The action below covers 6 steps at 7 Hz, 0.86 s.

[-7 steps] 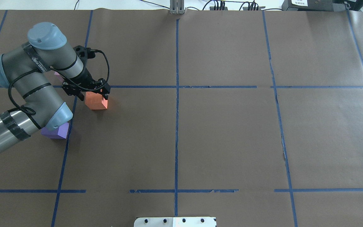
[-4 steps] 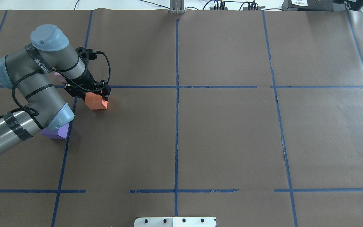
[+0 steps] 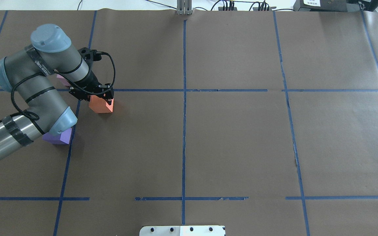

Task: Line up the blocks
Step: 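Lift the orange cube and carry it between the pink and purple cubes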

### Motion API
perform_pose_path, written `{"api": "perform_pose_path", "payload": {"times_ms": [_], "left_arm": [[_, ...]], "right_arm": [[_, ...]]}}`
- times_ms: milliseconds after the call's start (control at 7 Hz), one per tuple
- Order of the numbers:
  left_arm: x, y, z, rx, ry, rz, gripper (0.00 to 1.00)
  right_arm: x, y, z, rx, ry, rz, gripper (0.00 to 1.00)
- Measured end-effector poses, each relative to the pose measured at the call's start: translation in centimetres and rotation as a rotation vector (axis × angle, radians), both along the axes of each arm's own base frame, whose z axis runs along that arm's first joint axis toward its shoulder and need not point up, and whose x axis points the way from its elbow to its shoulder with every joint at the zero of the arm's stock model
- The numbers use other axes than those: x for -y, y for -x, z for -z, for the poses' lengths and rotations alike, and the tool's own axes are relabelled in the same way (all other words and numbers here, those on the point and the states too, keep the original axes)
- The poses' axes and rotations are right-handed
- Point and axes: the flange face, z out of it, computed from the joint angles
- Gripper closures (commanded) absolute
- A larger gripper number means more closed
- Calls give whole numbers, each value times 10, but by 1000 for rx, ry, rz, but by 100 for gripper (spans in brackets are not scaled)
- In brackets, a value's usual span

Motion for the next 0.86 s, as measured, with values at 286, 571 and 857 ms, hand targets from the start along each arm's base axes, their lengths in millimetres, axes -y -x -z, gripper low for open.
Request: {"api": "perform_pose_path", "payload": {"times_ms": [286, 571, 857], "left_arm": [[9, 53, 26, -3, -29, 49, 76], [6, 91, 8, 35, -56, 32, 76], [-5, 105, -35, 75, -30, 12, 76]], "right_arm": [[0, 0, 0, 0, 0, 0, 0], [0, 0, 0, 0, 0, 0, 0], [0, 0, 0, 0, 0, 0, 0]]}}
